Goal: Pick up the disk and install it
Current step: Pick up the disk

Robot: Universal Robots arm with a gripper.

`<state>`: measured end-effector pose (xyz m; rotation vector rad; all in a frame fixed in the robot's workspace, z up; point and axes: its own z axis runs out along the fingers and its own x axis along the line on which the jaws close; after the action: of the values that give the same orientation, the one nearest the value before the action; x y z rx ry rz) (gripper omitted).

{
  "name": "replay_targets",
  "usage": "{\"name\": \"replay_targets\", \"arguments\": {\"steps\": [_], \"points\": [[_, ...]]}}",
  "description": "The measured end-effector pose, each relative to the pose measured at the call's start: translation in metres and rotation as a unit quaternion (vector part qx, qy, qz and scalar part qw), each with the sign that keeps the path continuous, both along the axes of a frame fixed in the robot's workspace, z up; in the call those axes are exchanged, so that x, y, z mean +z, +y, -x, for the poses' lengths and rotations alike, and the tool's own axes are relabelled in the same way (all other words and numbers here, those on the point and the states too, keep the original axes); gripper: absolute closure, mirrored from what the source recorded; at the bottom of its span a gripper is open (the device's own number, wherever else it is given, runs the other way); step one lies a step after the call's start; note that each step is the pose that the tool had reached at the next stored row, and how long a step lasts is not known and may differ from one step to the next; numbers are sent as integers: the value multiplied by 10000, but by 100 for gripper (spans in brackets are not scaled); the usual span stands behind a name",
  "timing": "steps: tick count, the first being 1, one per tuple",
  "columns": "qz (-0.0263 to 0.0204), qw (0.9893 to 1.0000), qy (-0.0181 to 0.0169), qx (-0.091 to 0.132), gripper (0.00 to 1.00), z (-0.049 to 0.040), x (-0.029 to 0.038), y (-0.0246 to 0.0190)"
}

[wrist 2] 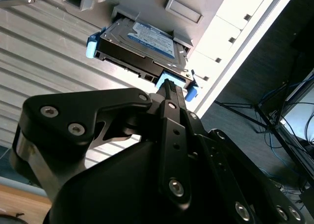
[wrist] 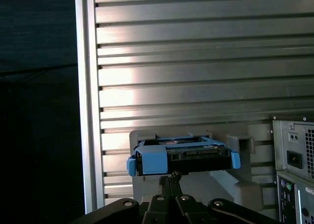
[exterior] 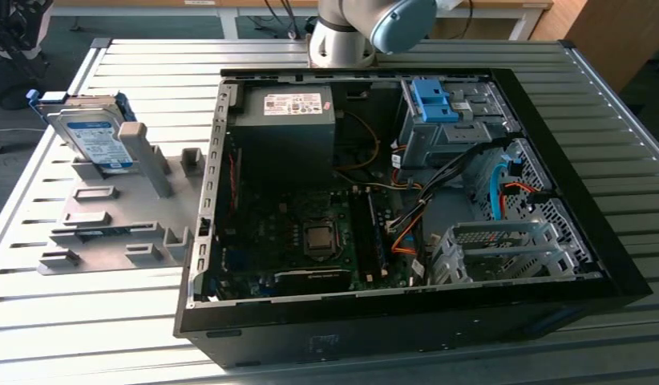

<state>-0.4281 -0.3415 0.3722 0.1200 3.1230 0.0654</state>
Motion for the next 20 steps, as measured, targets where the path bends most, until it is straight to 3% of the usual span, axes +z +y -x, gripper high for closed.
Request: {"name": "replay_targets", "arguments": {"steps": [20], "points": [[0, 9999, 0, 152, 89, 1, 0, 0]]}}
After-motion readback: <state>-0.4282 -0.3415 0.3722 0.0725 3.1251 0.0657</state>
